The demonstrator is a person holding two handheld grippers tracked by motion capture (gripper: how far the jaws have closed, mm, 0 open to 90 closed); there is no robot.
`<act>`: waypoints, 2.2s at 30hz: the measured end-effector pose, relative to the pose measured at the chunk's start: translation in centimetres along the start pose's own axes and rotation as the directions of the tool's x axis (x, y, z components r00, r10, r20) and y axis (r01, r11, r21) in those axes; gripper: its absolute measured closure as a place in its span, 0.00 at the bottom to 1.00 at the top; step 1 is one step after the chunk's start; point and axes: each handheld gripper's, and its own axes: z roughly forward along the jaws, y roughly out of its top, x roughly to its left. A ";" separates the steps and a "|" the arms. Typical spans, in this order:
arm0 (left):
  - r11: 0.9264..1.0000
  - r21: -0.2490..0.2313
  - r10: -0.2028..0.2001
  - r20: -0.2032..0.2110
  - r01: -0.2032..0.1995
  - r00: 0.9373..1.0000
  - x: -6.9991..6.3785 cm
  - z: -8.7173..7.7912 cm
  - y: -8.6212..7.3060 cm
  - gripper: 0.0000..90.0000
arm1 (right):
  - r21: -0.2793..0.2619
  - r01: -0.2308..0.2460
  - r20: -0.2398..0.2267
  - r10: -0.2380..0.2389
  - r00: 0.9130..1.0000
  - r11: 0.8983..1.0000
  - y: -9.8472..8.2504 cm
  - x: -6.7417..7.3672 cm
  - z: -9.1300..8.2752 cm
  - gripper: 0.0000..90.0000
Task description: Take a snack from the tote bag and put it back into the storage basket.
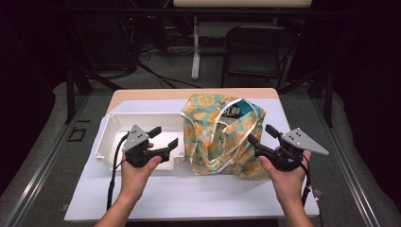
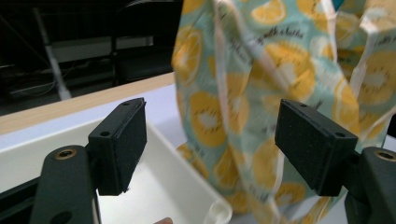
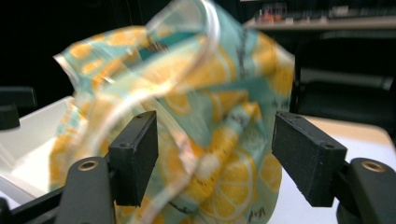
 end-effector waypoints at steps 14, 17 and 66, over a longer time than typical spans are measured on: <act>0.999 0.010 -0.044 0.076 0.043 0.996 0.3 4.5 2.2 0.48 | 0.053 0.010 -0.005 -0.010 1.000 0.999 -1.7 -1.4 1.2 0.99; 0.999 0.003 -0.054 0.100 0.054 0.993 0.5 4.9 2.4 0.69 | 0.053 -0.004 -0.005 0.004 1.000 0.999 -1.9 -1.7 1.3 0.99; 0.998 -0.025 -0.052 0.083 0.054 0.995 0.3 4.2 3.5 0.60 | -0.068 0.072 -0.176 -0.083 0.981 0.995 -2.6 2.2 -3.7 0.42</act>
